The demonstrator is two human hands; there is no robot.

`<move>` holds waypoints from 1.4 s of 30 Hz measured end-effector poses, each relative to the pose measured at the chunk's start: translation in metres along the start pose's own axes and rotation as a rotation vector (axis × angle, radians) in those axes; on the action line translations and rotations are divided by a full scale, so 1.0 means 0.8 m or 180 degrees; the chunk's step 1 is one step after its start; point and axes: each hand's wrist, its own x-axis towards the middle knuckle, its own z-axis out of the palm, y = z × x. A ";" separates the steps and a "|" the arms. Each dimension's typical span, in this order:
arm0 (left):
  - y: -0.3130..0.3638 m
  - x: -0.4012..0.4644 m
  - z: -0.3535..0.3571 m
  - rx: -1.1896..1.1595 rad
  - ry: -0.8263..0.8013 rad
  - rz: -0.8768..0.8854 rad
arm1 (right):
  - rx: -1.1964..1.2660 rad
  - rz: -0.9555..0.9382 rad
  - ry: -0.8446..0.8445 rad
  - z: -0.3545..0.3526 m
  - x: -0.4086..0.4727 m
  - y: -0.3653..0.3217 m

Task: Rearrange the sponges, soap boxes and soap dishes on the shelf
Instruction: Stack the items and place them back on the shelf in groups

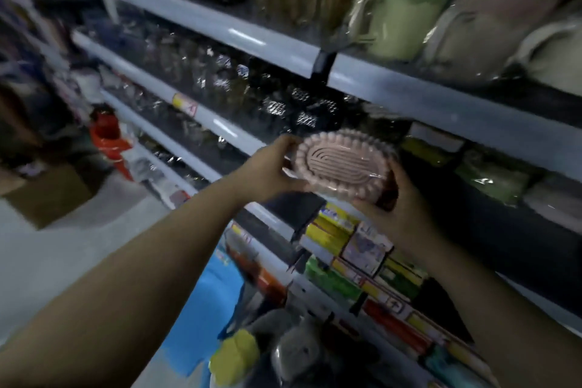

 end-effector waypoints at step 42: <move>-0.032 0.167 0.048 0.0471 -0.0400 0.0971 | -0.1320 0.0974 0.0364 -0.012 0.090 0.005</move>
